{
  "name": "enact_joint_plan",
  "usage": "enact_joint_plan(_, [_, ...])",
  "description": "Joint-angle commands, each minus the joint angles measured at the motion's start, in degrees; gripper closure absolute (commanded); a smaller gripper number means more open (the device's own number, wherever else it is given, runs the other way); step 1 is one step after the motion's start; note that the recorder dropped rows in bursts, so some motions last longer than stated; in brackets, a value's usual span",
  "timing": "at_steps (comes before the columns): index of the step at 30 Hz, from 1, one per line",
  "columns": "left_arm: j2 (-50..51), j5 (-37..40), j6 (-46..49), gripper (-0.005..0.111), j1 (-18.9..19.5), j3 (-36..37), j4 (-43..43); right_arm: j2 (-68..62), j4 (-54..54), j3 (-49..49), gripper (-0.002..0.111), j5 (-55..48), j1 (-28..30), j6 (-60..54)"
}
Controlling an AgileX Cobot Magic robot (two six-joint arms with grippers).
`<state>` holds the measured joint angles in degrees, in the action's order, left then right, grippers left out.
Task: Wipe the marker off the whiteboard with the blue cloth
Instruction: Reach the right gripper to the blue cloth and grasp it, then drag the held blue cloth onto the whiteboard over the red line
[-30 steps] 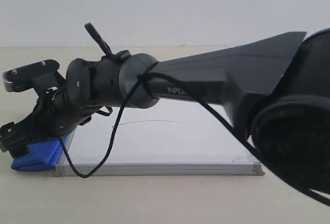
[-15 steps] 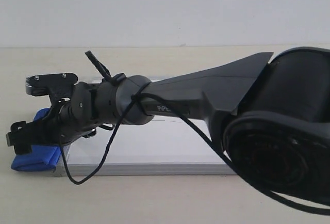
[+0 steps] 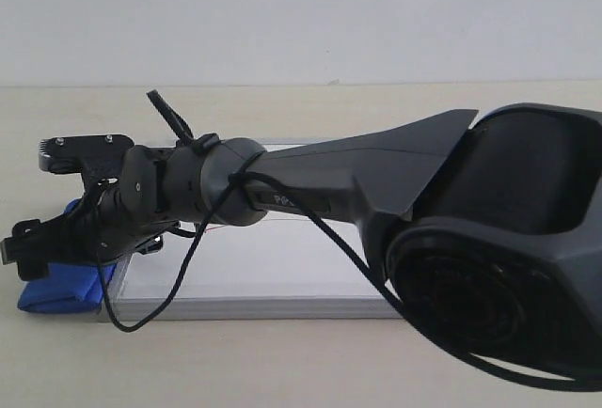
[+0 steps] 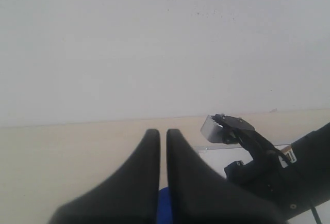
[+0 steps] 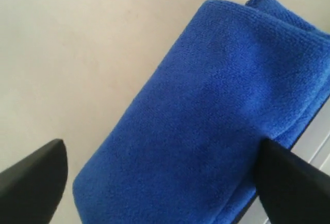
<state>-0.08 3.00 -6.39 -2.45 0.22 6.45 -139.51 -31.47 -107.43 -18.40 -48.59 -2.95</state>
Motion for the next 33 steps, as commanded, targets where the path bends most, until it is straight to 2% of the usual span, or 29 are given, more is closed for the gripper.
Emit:
enact_joint_plan(1, [0.08,-0.01,-0.07,0.102,-0.2,-0.22,0.06,-1.4,0.82,-0.09,0.039,-3.27,0.04,-0.38])
enact_joint_plan(6, [0.08,-0.01,-0.07,0.102,-0.2,-0.22,0.06,-1.68,0.91,-0.09,0.061,-4.76,0.04,-1.59])
enact_joint_plan(13, [0.08,-0.01,-0.07,0.102,-0.2,-0.22,0.06,-1.68,0.91,-0.09,0.073,-5.85,0.04,-3.64])
enact_joint_plan(16, [0.08,-0.01,-0.07,0.102,-0.2,-0.22,0.06,-1.68,0.91,-0.09,0.091,-5.85,0.04,-5.88])
enact_joint_plan(18, [0.08,-0.01,-0.07,0.102,-0.2,-0.22,0.06,-1.68,0.91,-0.09,0.108,-5.98,0.04,-8.59])
enact_joint_plan(33, [0.08,-0.01,-0.07,0.102,-0.2,-0.22,0.06,5.56,3.76,-2.48,0.108,-6.46,0.04,-15.32])
